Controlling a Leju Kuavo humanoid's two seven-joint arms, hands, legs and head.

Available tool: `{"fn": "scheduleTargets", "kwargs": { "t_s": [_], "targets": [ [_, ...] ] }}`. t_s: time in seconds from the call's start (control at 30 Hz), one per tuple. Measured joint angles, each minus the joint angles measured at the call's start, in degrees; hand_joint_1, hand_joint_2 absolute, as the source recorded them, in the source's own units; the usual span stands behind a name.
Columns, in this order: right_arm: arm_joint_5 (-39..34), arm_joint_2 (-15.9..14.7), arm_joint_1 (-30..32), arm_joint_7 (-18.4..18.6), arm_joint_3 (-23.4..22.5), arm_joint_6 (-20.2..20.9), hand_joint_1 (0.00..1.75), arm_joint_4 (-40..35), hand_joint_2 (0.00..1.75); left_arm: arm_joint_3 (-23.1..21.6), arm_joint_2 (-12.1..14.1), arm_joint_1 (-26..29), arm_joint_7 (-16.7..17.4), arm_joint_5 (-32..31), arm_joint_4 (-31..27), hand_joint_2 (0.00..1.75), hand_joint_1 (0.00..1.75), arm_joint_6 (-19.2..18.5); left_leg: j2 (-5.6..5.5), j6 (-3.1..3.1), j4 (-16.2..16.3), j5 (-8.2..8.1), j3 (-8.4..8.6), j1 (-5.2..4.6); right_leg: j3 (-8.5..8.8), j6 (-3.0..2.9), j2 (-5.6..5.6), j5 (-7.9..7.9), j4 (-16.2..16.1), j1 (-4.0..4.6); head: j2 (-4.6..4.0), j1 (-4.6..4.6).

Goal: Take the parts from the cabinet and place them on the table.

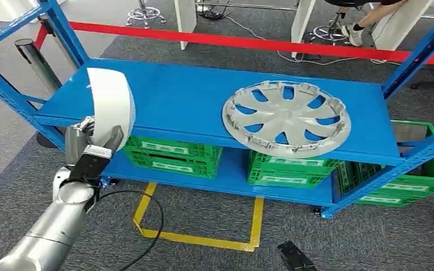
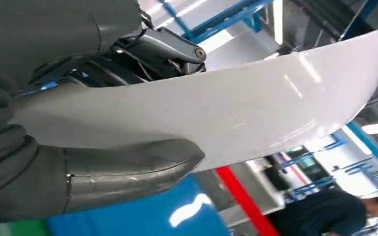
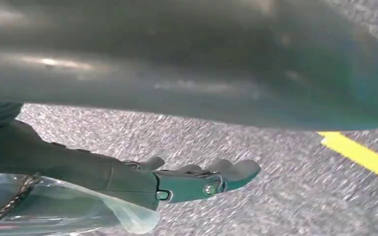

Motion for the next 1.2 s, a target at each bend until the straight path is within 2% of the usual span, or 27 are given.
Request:
{"fn": "scheduleTargets", "kwargs": {
  "t_s": [0.03, 0.07, 0.1, 0.17, 0.2, 0.23, 0.3, 0.37, 0.4, 0.43, 0.47, 0.5, 0.53, 0.6, 0.7, 0.73, 0.77, 0.8, 0.83, 0.87, 0.9, 0.93, 0.97, 1.03, 1.07, 1.1, 1.2],
  "targets": [
    [0.0, -0.2, -0.3, -0.1, -0.3, -0.1, 0.0, 0.0, 0.0, 0.0, 0.1, 0.7, 0.0, -0.2, -0.4, 1.75, 1.75, 0.0, -0.03, -0.21, 0.1, 0.32, -0.36, 0.0, 3.57, -0.32, 0.21, 1.06, -5.4, 0.01, 0.0, 0.02],
    [0.0, -0.5, -0.6, -0.2, -0.6, -0.2, 0.0, -0.1, 0.0, 0.0, 0.2, 1.4, 0.0, -0.4, -1.0, 1.75, 1.75, 0.0, -0.03, -0.54, 0.3, 0.54, -0.82, -0.18, 6.24, -0.58, 0.64, -0.2, -9.1, 0.18, 0.0, 0.02],
    [0.0, -0.6, -0.7, -0.3, -0.8, -0.2, 0.0, -0.3, 0.0, 0.0, 0.5, 2.1, 0.1, -0.5, -1.5, 1.75, 1.75, 0.0, 0.01, -0.83, 0.5, 1.01, -1.13, -0.23, 7.31, -0.63, 0.78, -0.52, -11.0, 0.24, 0.0, -0.18],
    [0.0, -0.7, -0.8, -0.3, -1.0, -0.2, 0.0, -0.3, 0.0, 0.0, 0.6, 3.1, 0.1, -0.5, -1.9, 1.75, 1.75, -0.1, -0.06, -1.44, 0.5, 2.03, -1.6, -0.01, 6.71, -0.68, 0.76, -0.46, -11.0, 0.48, 0.0, -0.02],
    [0.0, -0.7, -0.8, -0.3, -1.1, -0.2, 0.0, -0.3, 0.0, 0.0, 0.9, 3.6, 0.1, -0.5, -2.1, 1.75, 1.75, -0.1, -0.26, -1.87, 0.5, 2.5, -1.91, -0.22, 6.17, -1.15, 0.66, -0.14, -11.3, 0.3, 0.0, 0.02],
    [0.0, -0.8, -0.9, -0.3, -1.2, -0.2, 0.0, -0.3, 0.0, 0.1, 1.2, 3.9, 0.1, -0.5, -2.3, 1.75, 1.75, -0.1, -0.48, -2.1, 1.0, 1.48, -2.46, -0.03, 6.03, -2.18, 0.26, 0.57, -11.5, -0.12, 0.0, 0.0],
    [-0.2, -0.8, -1.0, -0.3, -1.4, -0.3, 0.0, -0.3, 0.0, 0.3, 1.4, 4.0, 0.2, -0.5, -2.5, 1.75, 1.75, -0.2, -0.28, -2.77, 6.2, -4.69, -4.1, 0.27, 4.63, -3.12, -0.11, 1.54, -11.4, -0.04, 0.0, -0.63],
    [-0.9, -0.8, -1.0, -0.3, -1.8, 0.0, 0.0, -0.5, 0.0, 0.4, 1.6, 5.1, 0.8, -0.5, -3.0, 1.75, 1.75, -0.4, -0.25, -3.31, 15.1, -9.97, -5.73, 0.53, 3.42, -3.27, -0.33, 2.51, -11.4, 0.07, 0.0, -0.63],
    [-1.4, -0.8, -1.0, -0.3, -2.1, 0.2, 0.0, -0.5, 0.0, 0.5, 1.8, 6.2, 0.8, -0.5, -3.5, 1.75, 1.75, -0.7, -0.25, -3.53, 17.9, -10.22, -5.8, 0.65, 2.77, -3.23, -0.35, 2.99, -11.3, 0.07, 0.0, -0.61],
    [-2.0, -0.8, -1.0, -0.3, -2.4, 0.4, 0.0, -0.5, 0.0, 0.5, 2.1, 7.4, 0.9, -0.5, -4.0, 1.75, 1.75, -1.2, -0.25, -3.66, 18.3, -8.85, -5.08, 0.79, 2.09, -3.17, -0.36, 3.41, -11.2, 0.07, 0.0, -0.66],
    [-2.7, -0.8, -1.0, -0.3, -2.8, 0.8, 0.0, -0.5, 0.0, 0.6, 2.4, 8.6, 1.0, -0.5, -4.6, 1.75, 1.75, -1.6, -0.23, -3.71, 16.9, -6.75, -3.5, 0.92, 1.36, -3.04, -0.36, 3.8, -10.9, 0.07, 0.0, -0.63],
    [-3.4, -0.8, -1.0, -0.4, -3.5, 1.3, 0.0, -0.5, 0.0, 0.8, 2.6, 9.8, 1.1, -0.5, -5.3, 1.75, 1.75, -2.2, -0.21, -3.66, 13.0, -4.56, -0.6, 1.02, 0.61, -2.85, -0.36, 4.16, -10.6, 0.06, 0.0, -0.63],
    [-3.9, -0.8, -1.0, -0.5, -3.9, 1.6, 0.0, -0.5, 0.0, 1.0, 2.8, 10.8, 1.1, -0.5, -5.9, 1.75, 1.75, -2.6, -0.1, -3.54, 8.1, -3.61, 2.7, 1.07, 0.08, -2.61, -0.37, 4.42, -10.3, 0.06, 0.0, -0.66],
    [-5.2, -0.7, -1.0, -0.9, -5.0, 2.4, 0.0, -0.6, 0.0, 1.6, 2.8, 12.7, 1.1, -0.4, -7.6, 1.75, 1.75, -3.2, -0.05, -2.87, -0.2, -6.35, 7.66, 0.69, -0.64, -1.98, -0.47, 4.91, -10.0, 0.37, 0.0, -0.52],
    [-6.9, -0.5, -0.9, -1.4, -6.7, 3.3, 0.0, -0.7, 0.0, 2.7, 2.8, 15.6, 1.1, -0.3, -9.1, 1.75, 1.75, -3.5, -0.05, -1.73, -0.4, -5.58, 6.62, 0.31, -1.16, -0.62, -0.49, 6.8, -10.7, 0.09, 0.0, -0.55],
    [-7.6, -0.5, -0.7, -1.6, -7.3, 3.5, 0.0, -0.7, 0.0, 3.1, 2.7, 16.9, 1.1, -0.2, -9.5, 1.75, 1.75, -3.6, 0.16, -1.04, -1.2, -4.72, 6.29, 0.89, -1.86, -0.29, -0.2, 6.38, -10.4, -0.09, 0.0, -0.57],
    [-8.2, -0.5, -0.5, -1.9, -7.9, 3.8, 0.0, -0.7, 0.0, 3.5, 2.7, 17.8, 1.2, -0.1, -9.9, 1.75, 1.75, -3.8, 0.28, -0.63, -1.1, -4.17, 5.78, 0.74, -2.37, -0.11, -0.08, 3.87, -9.3, 0.01, 0.0, -0.46],
    [-8.8, -0.4, -0.4, -2.2, -8.5, 4.1, 0.0, -0.7, 0.0, 4.1, 2.7, 18.6, 1.2, -0.1, -10.4, 1.75, 1.75, -3.9, 0.3, -0.09, -1.1, -3.79, 5.13, 0.71, -3.45, -0.03, 0.0, 0.49, -6.3, 0.0, 0.0, -0.28],
    [-9.3, -0.4, -0.3, -2.4, -8.9, 4.3, 0.0, -0.7, 0.0, 4.5, 2.6, 19.5, 1.2, -0.2, -10.7, 1.75, 1.75, -3.9, 0.31, -0.02, -1.0, -3.32, 4.46, 0.6, -4.45, -0.02, 0.0, -2.72, -2.0, 0.0, 0.0, -0.22],
    [-9.7, -0.3, -0.4, -2.6, -9.5, 4.5, 0.0, -0.7, 0.0, 5.1, 2.5, 20.5, 1.3, -0.5, -11.0, 1.75, 1.75, -4.0, 0.3, 0.11, -0.9, -2.85, 3.79, 0.47, -5.41, 0.07, 0.01, -5.11, 2.4, 0.01, 0.0, -0.28],
    [-9.8, -0.3, -0.3, -2.8, -10.0, 4.6, 0.0, -0.7, 0.0, 5.8, 2.4, 21.7, 1.4, -0.6, -11.2, 1.75, 1.75, -4.0, 0.33, 0.18, -0.7, -2.34, 3.05, 0.29, -5.97, 0.11, 0.02, -6.16, 6.2, 0.04, 0.0, -0.24],
    [-10.0, -0.3, -0.2, -3.0, -10.5, 4.7, 0.0, -0.7, 0.0, 6.5, 2.3, 22.9, 1.5, -1.1, -11.3, 1.75, 1.75, -4.0, 0.33, 0.16, -0.6, -1.96, 2.37, 0.14, -5.42, 0.01, 0.01, -5.2, 7.3, 0.06, 0.0, -0.28],
    [-10.0, -0.3, -0.1, -3.1, -10.7, 4.8, 0.0, -0.7, 0.0, 7.0, 2.1, 23.9, 1.6, -1.2, -11.3, 1.75, 1.75, -4.0, 0.33, 0.13, -0.4, -1.59, 1.73, 0.03, -3.84, -0.15, 0.02, -3.34, 6.1, 0.1, 0.0, -0.26],
    [-10.1, -0.3, -0.1, -3.3, -11.2, 4.9, 0.0, -0.7, 0.0, 8.1, 1.8, 25.2, 1.6, -1.8, -11.6, 1.75, 1.75, -4.1, 0.2, 0.0, -0.1, -0.93, 0.58, -0.13, 2.2, -0.86, 0.09, 0.44, -2.1, 0.35, 0.0, -0.26],
    [-10.1, -0.3, -0.2, -3.4, -11.5, 4.9, 0.0, -0.8, 0.0, 8.5, 1.7, 25.6, 1.6, -1.9, -11.8, 1.75, 1.75, -4.2, 0.14, -0.22, 0.1, -0.61, 0.26, -0.04, 5.63, -1.43, 0.33, 0.3, -7.4, 0.57, 0.0, -0.28],
    [-10.1, -0.3, -0.3, -3.5, -11.7, 5.0, 0.0, -0.8, 0.0, 8.9, 1.6, 25.8, 1.6, -1.9, -12.0, 1.75, 1.75, -4.2, 0.09, -0.55, 0.3, -0.27, -0.24, -0.42, 8.47, -1.59, 0.32, -0.98, -11.5, 0.7, 0.0, -0.31],
    [-10.1, -0.3, -0.2, -3.5, -12.1, 5.0, 0.0, -0.8, 0.0, 9.7, 1.3, 26.2, 1.7, -2.2, -12.2, 1.75, 1.75, -4.3, 0.08, -1.32, -0.1, 1.6, -0.86, -0.06, 8.22, -1.53, 0.35, -0.81, -12.6, 1.02, 0.0, -0.33]
  ]
}}
